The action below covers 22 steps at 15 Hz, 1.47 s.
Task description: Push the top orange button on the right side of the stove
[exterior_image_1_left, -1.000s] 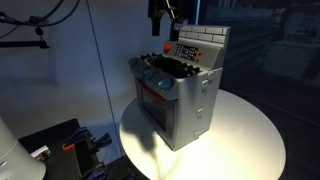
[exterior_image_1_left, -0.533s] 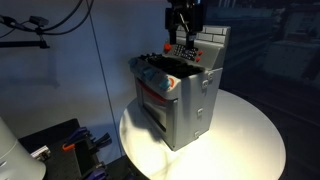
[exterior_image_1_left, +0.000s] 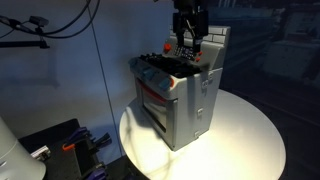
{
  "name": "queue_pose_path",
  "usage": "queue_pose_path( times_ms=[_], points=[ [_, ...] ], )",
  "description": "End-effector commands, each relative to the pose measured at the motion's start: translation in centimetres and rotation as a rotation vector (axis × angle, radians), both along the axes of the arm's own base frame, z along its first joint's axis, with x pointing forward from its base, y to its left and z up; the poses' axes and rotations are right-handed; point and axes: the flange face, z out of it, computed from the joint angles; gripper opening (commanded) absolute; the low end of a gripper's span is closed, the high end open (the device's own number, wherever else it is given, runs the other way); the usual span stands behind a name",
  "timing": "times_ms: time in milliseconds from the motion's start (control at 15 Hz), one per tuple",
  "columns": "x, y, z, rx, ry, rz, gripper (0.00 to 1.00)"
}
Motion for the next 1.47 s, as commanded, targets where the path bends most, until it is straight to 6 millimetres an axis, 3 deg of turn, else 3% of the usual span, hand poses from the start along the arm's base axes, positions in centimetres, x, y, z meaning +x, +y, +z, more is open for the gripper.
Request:
queue_pose_path(
  times_ms=[0, 1000, 1400],
  points=[
    [0.0, 0.0, 0.1, 0.000, 0.000, 0.000, 1.00],
    [3.9, -0.4, -2.9, 0.025, -0.049, -0.025, 1.00],
    [5.5, -0.2, -3.0, 0.019, -0.095, -0.017, 1.00]
  ],
)
